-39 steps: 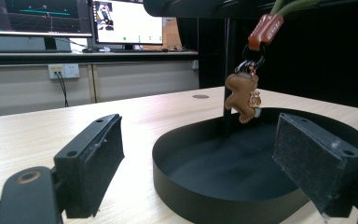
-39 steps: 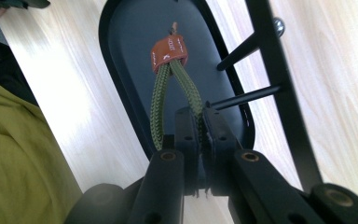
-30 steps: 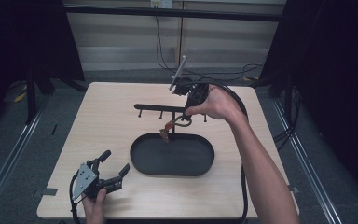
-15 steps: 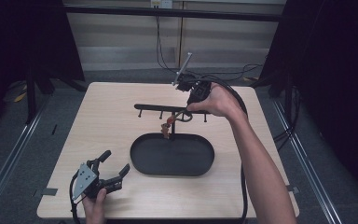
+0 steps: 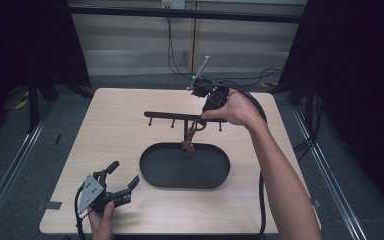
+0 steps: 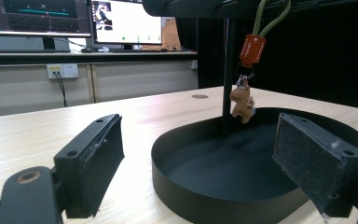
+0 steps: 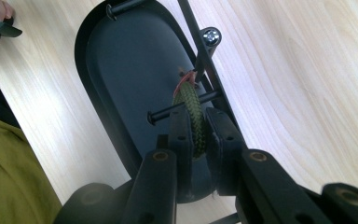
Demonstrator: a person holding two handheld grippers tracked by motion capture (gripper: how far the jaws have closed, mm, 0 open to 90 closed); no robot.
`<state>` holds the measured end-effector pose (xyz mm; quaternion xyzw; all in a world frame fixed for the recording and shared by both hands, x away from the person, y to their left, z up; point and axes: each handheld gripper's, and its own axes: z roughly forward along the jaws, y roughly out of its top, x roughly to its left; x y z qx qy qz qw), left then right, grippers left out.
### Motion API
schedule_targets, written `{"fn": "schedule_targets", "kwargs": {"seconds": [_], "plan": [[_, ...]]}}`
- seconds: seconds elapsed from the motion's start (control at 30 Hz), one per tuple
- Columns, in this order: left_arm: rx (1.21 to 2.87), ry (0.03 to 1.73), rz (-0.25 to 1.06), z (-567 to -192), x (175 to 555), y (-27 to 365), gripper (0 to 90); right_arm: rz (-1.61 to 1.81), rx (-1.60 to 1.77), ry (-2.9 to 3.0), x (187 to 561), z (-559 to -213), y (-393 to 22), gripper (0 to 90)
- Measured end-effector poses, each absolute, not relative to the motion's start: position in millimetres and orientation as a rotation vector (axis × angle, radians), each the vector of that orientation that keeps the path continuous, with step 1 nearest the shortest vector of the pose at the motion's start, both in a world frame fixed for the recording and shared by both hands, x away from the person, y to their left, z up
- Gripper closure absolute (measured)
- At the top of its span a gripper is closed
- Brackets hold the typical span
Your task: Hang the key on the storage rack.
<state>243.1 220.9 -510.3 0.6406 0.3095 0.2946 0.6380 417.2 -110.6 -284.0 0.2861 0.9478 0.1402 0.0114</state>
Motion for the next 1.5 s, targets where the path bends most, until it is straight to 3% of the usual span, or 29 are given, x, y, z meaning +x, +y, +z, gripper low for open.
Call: {"fn": "schedule_targets", "kwargs": {"seconds": [0.57,1.5], "plan": [[1.473,0.703,0.680,-510,243,222,15.6,0.461,0.925,2.947,408,-285,-123,78.2],[1.473,0.703,0.680,-510,243,222,15.6,0.860,0.914,2.841,359,-315,-139,73.9]]}}
